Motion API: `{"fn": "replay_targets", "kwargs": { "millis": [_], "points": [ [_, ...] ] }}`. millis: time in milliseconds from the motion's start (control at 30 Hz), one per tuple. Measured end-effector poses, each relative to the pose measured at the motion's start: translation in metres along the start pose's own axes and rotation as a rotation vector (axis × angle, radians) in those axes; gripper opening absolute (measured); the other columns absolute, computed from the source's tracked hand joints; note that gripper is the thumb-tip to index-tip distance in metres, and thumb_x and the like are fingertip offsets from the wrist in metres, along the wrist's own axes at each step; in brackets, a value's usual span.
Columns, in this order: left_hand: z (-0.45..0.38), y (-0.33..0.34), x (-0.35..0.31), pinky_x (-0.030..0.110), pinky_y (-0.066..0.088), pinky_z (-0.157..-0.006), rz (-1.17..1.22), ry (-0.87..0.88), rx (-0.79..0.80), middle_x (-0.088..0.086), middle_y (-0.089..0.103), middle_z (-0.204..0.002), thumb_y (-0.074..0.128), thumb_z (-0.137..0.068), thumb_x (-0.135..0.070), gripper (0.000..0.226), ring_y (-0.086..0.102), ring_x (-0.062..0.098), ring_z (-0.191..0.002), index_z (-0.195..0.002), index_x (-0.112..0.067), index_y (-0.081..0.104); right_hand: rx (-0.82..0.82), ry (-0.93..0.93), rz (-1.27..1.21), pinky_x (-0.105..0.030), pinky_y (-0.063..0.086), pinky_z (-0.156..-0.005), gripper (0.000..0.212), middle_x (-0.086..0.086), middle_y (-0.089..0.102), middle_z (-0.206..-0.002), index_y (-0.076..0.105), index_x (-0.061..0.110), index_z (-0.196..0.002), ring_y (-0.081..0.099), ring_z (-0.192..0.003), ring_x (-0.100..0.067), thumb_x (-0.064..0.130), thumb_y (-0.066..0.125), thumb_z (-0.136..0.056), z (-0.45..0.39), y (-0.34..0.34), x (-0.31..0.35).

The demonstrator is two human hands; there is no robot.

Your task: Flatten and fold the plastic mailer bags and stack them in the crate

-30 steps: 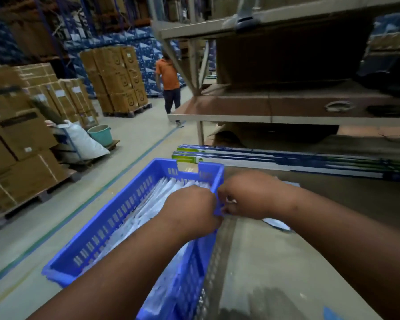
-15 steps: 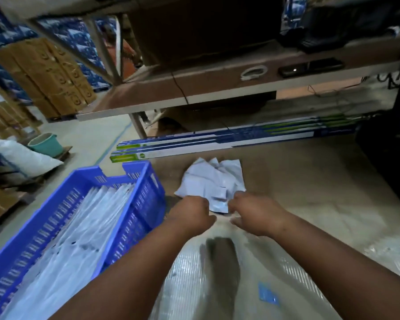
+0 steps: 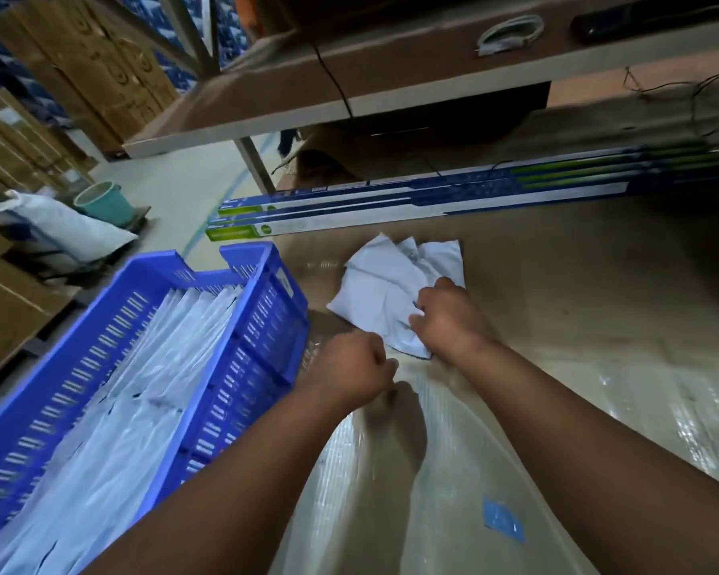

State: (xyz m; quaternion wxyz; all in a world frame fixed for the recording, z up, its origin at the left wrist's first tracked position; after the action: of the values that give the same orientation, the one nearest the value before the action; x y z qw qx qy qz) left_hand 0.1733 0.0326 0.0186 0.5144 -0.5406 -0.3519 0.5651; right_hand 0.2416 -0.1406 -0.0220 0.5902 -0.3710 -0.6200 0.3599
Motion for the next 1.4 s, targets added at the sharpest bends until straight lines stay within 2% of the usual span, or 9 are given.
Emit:
{"fn": "replay_targets", "kwargs": {
  "millis": [100,333,467,633,800,933,1067,1200,1400],
  "points": [
    [0.013,-0.014,0.004,0.04,0.057,-0.068,0.03,0.071,-0.17,-0.006,0.064,-0.074,0.062,-0.093,-0.042,0.027,0.06,0.012,-0.07,-0.075,-0.021,0.061,0.042,-0.065,-0.333,-0.038,0.053,-0.075,0.024,0.004,0.062,-0.093,0.06,0.026,-0.078,0.061,-0.085,-0.016,0.05,0.062,-0.076,0.037,-0.009,-0.001],
    [0.063,-0.026,0.006,0.038,0.05,-0.088,0.16,0.281,-0.414,-0.005,0.063,-0.103,0.056,-0.097,-0.049,0.03,0.059,0.02,-0.098,-0.104,-0.022,0.069,0.423,0.191,-1.152,-0.031,0.03,-0.056,0.014,-0.01,0.041,-0.074,0.048,0.012,-0.075,0.04,-0.064,-0.019,0.013,0.062,-0.073,0.173,-0.007,-0.016],
    [0.099,0.02,0.005,0.04,0.047,-0.095,0.127,0.427,-0.294,-0.006,0.06,-0.109,0.057,-0.098,-0.051,0.031,0.057,0.021,-0.104,-0.106,-0.024,0.069,0.591,0.252,-0.882,-0.036,0.024,-0.058,0.013,-0.01,0.043,-0.076,0.051,0.017,-0.075,0.037,-0.07,-0.024,0.017,0.063,-0.071,0.227,0.0,-0.048],
    [0.135,0.066,0.011,0.044,0.048,-0.1,0.178,0.511,-0.17,-0.005,0.058,-0.117,0.057,-0.101,-0.045,0.028,0.056,0.022,-0.111,-0.112,-0.021,0.067,0.503,0.32,-0.678,-0.034,0.031,-0.062,0.017,-0.002,0.06,-0.075,0.065,0.016,-0.088,0.05,-0.068,-0.018,0.022,0.064,-0.072,0.258,-0.019,-0.078],
    [0.18,0.085,0.007,0.038,0.022,-0.13,0.06,0.554,-0.241,0.008,0.04,-0.166,0.052,-0.106,-0.048,0.057,0.032,0.025,-0.156,-0.15,-0.012,0.054,0.34,0.355,-0.483,-0.021,0.043,-0.052,0.02,0.007,0.07,-0.077,0.07,0.024,-0.087,0.06,-0.064,-0.008,0.006,0.063,-0.084,0.259,-0.033,-0.096],
    [0.181,0.115,-0.005,0.048,0.012,-0.133,-0.105,0.603,-0.133,0.005,0.006,-0.178,0.036,-0.111,-0.054,0.071,-0.002,0.019,-0.165,-0.169,-0.014,0.022,0.063,0.326,-0.206,-0.038,0.055,-0.079,0.026,0.006,0.067,-0.098,0.065,0.034,-0.102,0.064,-0.089,-0.018,0.016,0.065,-0.085,0.253,-0.04,-0.098],
    [0.171,0.136,-0.002,0.051,0.013,-0.131,-0.084,0.521,-0.052,0.009,0.002,-0.178,0.027,-0.11,-0.053,0.076,-0.005,0.021,-0.165,-0.17,-0.01,0.011,-0.209,-0.01,0.161,-0.047,0.049,-0.102,0.035,-0.008,0.063,-0.129,0.068,0.019,-0.121,0.058,-0.118,-0.034,0.025,0.064,-0.087,0.259,-0.046,-0.033],
    [0.174,0.141,-0.002,0.05,0.013,-0.131,-0.056,0.56,-0.061,0.013,0.008,-0.177,0.024,-0.111,-0.049,0.072,-0.001,0.024,-0.165,-0.169,-0.007,0.014,-0.015,-0.324,0.362,-0.059,0.024,-0.125,0.044,-0.011,0.047,-0.158,0.059,0.017,-0.141,0.04,-0.15,-0.03,0.031,0.053,-0.1,0.264,0.003,0.042],
    [0.172,0.138,-0.005,0.048,0.016,-0.131,-0.09,0.555,-0.057,0.011,0.014,-0.177,0.029,-0.104,-0.042,0.075,0.005,0.022,-0.165,-0.169,-0.008,0.014,0.256,-0.278,0.179,-0.041,0.002,-0.132,0.069,0.0,0.003,-0.178,0.003,0.018,-0.17,-0.005,-0.162,-0.009,0.052,0.016,-0.111,0.277,0.052,0.021]
  ]
}}
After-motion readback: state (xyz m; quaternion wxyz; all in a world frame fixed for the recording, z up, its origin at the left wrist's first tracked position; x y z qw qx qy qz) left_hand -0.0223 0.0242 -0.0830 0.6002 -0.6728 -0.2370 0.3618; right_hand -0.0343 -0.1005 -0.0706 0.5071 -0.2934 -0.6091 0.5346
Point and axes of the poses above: each hand's wrist, its own z-axis away from the middle knuckle, its own y-axis out of the palm, x = y × z, the point moved 7 cm from there along -z, towards the middle knuckle
